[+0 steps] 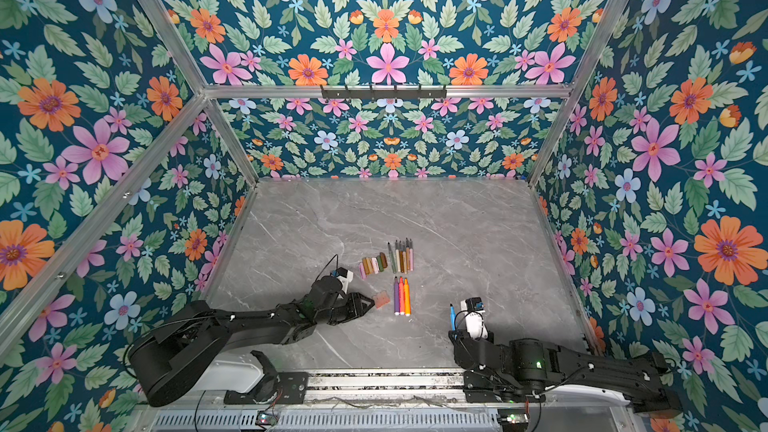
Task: Open the pen caps
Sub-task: 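Set the clear cap beside the pink caps and open the left gripper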
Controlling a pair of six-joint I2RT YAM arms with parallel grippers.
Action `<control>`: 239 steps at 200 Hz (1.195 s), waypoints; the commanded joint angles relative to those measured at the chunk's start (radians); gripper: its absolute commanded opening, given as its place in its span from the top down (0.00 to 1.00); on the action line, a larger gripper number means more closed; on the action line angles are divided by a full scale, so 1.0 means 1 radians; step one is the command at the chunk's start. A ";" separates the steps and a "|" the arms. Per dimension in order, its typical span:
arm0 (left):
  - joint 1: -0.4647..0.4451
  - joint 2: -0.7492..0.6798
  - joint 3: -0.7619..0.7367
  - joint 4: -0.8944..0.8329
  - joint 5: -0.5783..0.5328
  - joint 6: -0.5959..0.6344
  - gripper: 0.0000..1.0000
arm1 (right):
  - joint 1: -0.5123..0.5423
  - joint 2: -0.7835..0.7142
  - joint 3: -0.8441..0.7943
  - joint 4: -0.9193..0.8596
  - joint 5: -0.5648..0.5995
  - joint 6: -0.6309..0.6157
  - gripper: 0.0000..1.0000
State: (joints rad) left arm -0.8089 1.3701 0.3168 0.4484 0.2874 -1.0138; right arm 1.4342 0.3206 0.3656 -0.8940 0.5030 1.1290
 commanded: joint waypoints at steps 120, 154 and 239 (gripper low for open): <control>0.001 0.051 -0.004 0.107 0.042 -0.037 0.60 | 0.002 -0.002 0.001 -0.027 -0.005 0.003 1.00; 0.001 0.043 -0.008 0.107 0.038 -0.042 0.61 | 0.000 -0.002 0.001 -0.026 -0.005 0.002 1.00; 0.001 -0.066 -0.025 -0.005 -0.028 0.002 0.61 | 0.000 -0.002 -0.001 -0.024 -0.010 0.004 1.00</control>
State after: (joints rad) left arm -0.8089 1.3418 0.3027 0.4915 0.3099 -1.0454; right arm 1.4338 0.3206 0.3656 -0.8940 0.5026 1.1290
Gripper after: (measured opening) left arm 0.395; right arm 0.141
